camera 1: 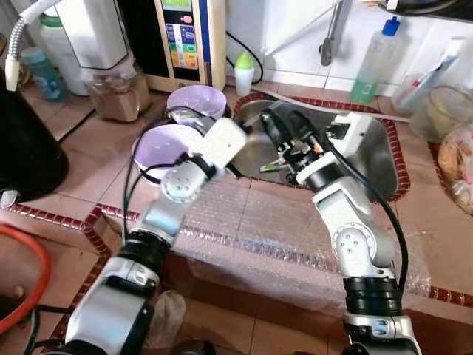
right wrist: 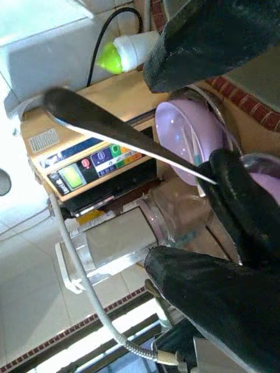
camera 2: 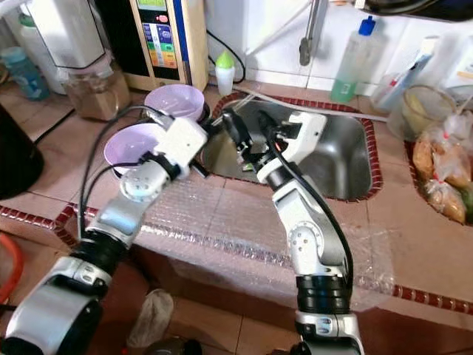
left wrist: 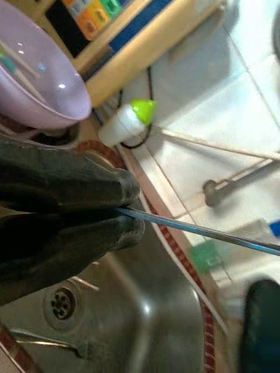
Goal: Kitchen organization
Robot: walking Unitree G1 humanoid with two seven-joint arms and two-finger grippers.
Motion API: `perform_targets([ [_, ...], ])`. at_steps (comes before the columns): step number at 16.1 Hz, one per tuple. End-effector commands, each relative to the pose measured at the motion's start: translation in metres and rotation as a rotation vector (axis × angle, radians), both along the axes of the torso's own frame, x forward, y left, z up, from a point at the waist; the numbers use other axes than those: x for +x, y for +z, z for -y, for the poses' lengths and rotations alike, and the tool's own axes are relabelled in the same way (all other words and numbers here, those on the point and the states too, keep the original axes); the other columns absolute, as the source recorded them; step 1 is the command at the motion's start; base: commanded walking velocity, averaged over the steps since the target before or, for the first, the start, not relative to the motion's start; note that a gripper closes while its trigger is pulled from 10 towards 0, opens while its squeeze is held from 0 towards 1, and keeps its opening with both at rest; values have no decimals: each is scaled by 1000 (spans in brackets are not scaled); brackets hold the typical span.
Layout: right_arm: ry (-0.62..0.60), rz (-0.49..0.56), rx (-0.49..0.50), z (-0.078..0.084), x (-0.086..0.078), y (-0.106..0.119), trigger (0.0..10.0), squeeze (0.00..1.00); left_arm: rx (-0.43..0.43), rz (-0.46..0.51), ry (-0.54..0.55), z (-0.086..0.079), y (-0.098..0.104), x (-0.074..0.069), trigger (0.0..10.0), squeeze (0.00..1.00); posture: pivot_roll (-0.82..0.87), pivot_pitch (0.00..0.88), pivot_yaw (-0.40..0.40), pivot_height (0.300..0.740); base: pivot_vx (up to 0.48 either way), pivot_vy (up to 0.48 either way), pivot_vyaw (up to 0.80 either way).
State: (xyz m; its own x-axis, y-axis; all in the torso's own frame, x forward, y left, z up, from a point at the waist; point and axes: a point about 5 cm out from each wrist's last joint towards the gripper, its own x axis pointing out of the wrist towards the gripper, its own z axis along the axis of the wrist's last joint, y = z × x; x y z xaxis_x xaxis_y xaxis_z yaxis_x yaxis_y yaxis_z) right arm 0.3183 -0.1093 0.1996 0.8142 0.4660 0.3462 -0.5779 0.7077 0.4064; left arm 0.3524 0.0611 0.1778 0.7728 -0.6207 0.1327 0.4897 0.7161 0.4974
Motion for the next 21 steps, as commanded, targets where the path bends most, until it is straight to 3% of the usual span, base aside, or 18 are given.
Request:
perform_targets([
  [1, 6, 6, 10, -3, 5, 5, 10000, 0, 3, 13, -32, 5, 4, -3, 0, 0, -42, 0, 48, 740, 0, 0, 0],
  [2, -18, -28, 44, -2, 12, 2, 10000, 0, 2, 12, -39, 7, 4, -5, 0, 0, -43, 0, 50, 740, 0, 0, 0],
  [3, -50, -65, 73, -1, 20, -2, 0, 0, 2, 10, -48, 9, 4, -6, 0, 0, -38, 0, 47, 740, 0, 0, 0],
  [12, -140, -157, 215, -6, 50, 1, 0, 0, 7, -12, -63, 12, -3, -13, 0, 0, -23, 0, 23, 740, 0, 0, 0],
  [16, -177, -237, 180, -9, 54, -1, 0, 0, 28, 0, -37, 7, -2, -8, 0, 0, -21, 0, 18, 740, 0, 0, 0],
  [21, -256, -347, 48, -10, 56, -15, 0, 0, 68, 16, 11, -2, -5, -5, 0, 0, -21, 0, 18, 740, 0, 0, 0],
])
